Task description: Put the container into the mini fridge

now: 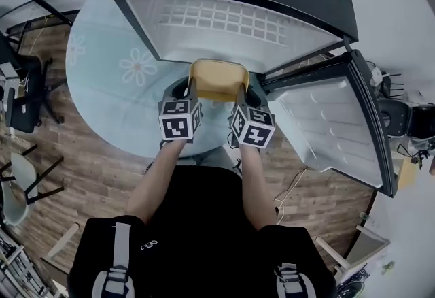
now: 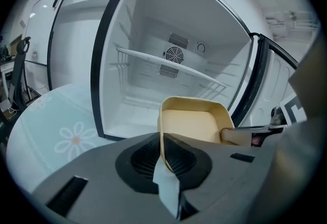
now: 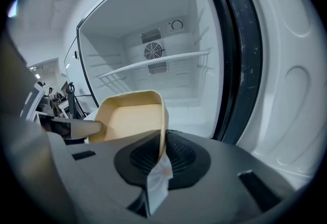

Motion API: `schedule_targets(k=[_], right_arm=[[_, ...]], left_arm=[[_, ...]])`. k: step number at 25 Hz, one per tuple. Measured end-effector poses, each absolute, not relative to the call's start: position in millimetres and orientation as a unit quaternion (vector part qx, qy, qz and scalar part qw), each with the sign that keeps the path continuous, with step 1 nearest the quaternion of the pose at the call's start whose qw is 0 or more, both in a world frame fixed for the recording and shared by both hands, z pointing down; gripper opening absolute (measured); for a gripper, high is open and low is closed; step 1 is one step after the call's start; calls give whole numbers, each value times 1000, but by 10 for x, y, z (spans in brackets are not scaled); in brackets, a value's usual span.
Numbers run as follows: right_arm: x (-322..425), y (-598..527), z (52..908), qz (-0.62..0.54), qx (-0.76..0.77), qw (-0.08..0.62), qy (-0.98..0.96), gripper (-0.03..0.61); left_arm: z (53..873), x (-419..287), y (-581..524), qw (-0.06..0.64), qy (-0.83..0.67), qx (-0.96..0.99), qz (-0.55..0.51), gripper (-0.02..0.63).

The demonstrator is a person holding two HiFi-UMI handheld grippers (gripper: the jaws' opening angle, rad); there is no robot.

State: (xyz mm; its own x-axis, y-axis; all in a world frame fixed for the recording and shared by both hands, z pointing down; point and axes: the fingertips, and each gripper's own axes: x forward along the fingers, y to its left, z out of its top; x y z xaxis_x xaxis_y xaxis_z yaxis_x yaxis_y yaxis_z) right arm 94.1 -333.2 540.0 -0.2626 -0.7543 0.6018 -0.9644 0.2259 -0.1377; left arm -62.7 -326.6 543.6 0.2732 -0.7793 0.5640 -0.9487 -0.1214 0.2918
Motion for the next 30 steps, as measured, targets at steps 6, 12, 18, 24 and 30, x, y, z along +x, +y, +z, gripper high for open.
schedule_targets(k=[6, 12, 18, 24, 30], right_arm=[[880, -3495, 5452, 252, 567, 212, -755, 29], [843, -3754, 5502, 253, 569, 214, -752, 28], [814, -3993, 5591, 258, 571, 219, -748, 28], [786, -4171, 5733, 265, 573, 227, -741, 21], [750, -4265, 5882, 274, 573, 235, -736, 23]], left_arm=[[5495, -691, -3444, 313, -589, 732, 140, 18], [5507, -723, -3695, 308, -590, 734, 137, 18], [5592, -758, -3951, 314, -591, 730, 135, 18], [5732, -785, -4092, 322, -591, 726, 141, 18], [5865, -833, -4217, 314, -597, 721, 157, 18]])
